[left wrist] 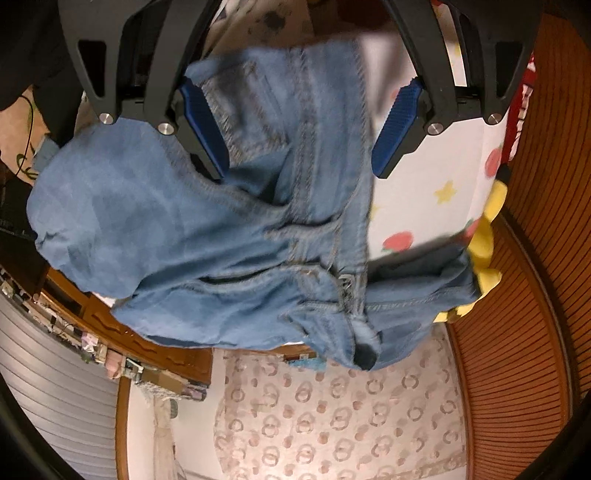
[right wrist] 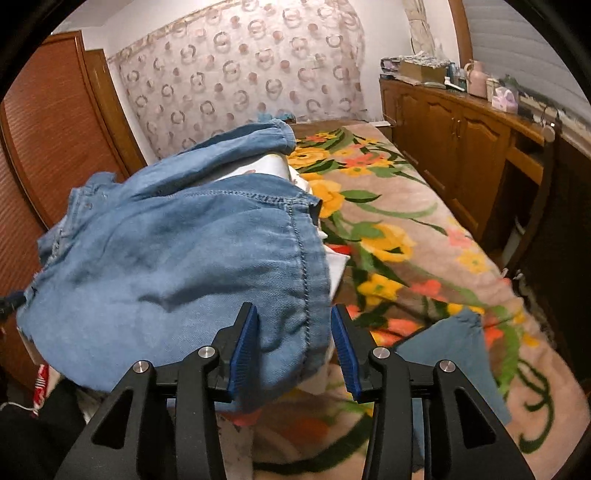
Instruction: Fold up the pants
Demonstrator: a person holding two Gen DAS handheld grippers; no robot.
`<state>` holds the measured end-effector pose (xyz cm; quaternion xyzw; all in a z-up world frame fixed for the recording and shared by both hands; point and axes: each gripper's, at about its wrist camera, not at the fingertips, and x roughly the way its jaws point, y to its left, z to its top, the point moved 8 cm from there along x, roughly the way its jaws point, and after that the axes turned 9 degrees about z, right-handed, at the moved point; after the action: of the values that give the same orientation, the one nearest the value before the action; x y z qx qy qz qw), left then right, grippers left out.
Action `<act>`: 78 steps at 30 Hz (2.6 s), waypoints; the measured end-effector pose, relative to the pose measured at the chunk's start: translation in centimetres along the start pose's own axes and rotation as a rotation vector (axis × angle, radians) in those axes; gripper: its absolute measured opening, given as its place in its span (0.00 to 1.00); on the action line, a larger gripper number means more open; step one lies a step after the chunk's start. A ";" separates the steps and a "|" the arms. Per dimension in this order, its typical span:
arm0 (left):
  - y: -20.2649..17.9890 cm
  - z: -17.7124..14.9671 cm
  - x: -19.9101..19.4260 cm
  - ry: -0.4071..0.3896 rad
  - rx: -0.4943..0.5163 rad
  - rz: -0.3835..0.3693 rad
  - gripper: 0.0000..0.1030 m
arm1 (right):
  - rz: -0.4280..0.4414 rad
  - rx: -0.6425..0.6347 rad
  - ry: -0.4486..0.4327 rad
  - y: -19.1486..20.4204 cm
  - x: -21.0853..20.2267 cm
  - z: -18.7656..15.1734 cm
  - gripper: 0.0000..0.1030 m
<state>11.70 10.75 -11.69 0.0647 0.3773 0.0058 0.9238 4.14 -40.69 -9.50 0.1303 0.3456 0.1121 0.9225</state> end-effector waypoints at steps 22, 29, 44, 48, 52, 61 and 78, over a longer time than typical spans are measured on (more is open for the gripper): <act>1.8 -4.2 -0.4 0.062 -0.134 -0.078 0.30 | 0.027 -0.061 0.001 1.6 0.3 0.3 0.08; 0.9 -1.9 -2.7 -0.016 -0.091 -0.079 0.15 | 0.044 -0.111 -0.074 2.9 -1.3 1.9 0.04; 1.3 9.7 -3.6 -0.213 -0.055 -0.049 0.15 | 0.030 -0.295 -0.203 7.2 -0.7 8.6 0.03; 1.4 11.7 -2.8 -0.230 -0.051 -0.038 0.14 | 0.028 -0.317 -0.215 8.0 1.1 10.0 0.03; 1.9 13.5 -1.8 -0.236 -0.051 -0.025 0.13 | 0.011 -0.330 -0.219 8.0 3.1 11.5 0.03; 3.3 16.5 3.1 -0.195 -0.049 0.019 0.03 | -0.029 -0.361 -0.146 7.0 9.5 14.3 0.02; 2.3 10.6 4.8 -0.066 0.001 0.004 0.54 | 0.062 -0.368 -0.051 6.9 12.5 14.9 0.02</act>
<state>22.59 12.07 -7.30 0.0660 0.3463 0.0054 0.9358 22.47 -32.91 -4.03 -0.0272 0.2917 0.1984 0.9353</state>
